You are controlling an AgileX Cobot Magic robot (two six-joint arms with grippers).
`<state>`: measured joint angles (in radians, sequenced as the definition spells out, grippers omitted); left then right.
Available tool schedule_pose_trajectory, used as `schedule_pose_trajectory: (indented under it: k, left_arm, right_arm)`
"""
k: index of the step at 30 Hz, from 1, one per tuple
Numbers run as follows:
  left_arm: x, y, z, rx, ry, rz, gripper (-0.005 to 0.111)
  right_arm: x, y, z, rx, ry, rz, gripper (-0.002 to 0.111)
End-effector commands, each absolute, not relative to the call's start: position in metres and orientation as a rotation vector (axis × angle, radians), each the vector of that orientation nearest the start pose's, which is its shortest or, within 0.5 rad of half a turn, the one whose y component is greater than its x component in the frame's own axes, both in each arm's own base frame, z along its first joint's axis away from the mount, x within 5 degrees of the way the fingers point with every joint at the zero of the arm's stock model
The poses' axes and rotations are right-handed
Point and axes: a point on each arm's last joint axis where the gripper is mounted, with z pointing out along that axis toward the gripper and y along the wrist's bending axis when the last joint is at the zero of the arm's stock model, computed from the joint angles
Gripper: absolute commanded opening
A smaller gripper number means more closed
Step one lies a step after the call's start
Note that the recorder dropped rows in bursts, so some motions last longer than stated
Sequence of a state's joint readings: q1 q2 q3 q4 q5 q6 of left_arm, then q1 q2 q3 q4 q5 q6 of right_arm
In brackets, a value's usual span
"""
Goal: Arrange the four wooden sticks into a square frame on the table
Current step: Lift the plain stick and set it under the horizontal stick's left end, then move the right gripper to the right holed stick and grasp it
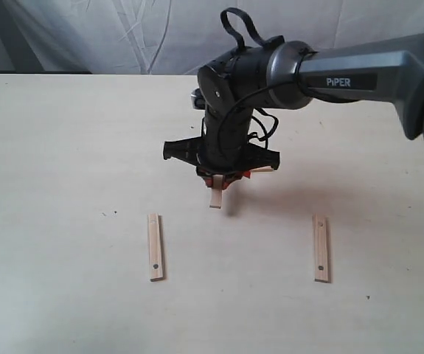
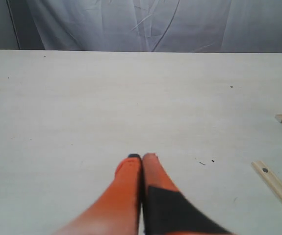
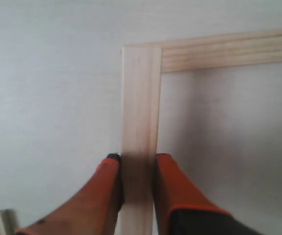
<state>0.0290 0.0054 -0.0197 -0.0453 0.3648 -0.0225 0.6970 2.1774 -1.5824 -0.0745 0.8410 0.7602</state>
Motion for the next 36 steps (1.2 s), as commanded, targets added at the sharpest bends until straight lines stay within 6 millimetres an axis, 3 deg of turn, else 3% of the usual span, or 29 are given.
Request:
schedule_pose_trajectory:
  k: [1, 7, 14, 21, 25, 30, 36]
  left_arm:
    - [0.053, 0.0, 0.187, -0.071, 1.823, -0.034, 0.0]
    - [0.053, 0.0, 0.187, -0.071, 1.823, -0.034, 0.0]
    - [0.053, 0.0, 0.187, -0.071, 1.823, -0.034, 0.0]
    - [0.053, 0.0, 0.187, -0.071, 1.823, -0.034, 0.0]
    - [0.053, 0.0, 0.187, -0.071, 1.823, -0.034, 0.0]
    - [0.053, 0.0, 0.187, -0.071, 1.823, -0.034, 0.0]
    - [0.053, 0.0, 0.187, -0.071, 1.823, -0.034, 0.0]
  right_arm:
    - [0.351, 0.279, 0.135, 0.016, 2.913, 0.145, 0.0]
    - [0.353, 0.278, 0.132, -0.012, 2.899, 0.116, 0.004]
    - [0.352, 0.277, 0.132, -0.079, 2.907, 0.09, 0.033]
    - [0.351, 0.276, 0.134, -0.079, 2.916, 0.075, 0.035]
    - [0.347, 0.272, 0.151, -0.104, 2.919, 0.052, 0.035]
    - [0.349, 0.247, 0.176, -0.119, 2.969, -0.004, 0.035]
    - [0.344, 0.214, 0.187, -0.074, 3.027, -0.069, 0.035]
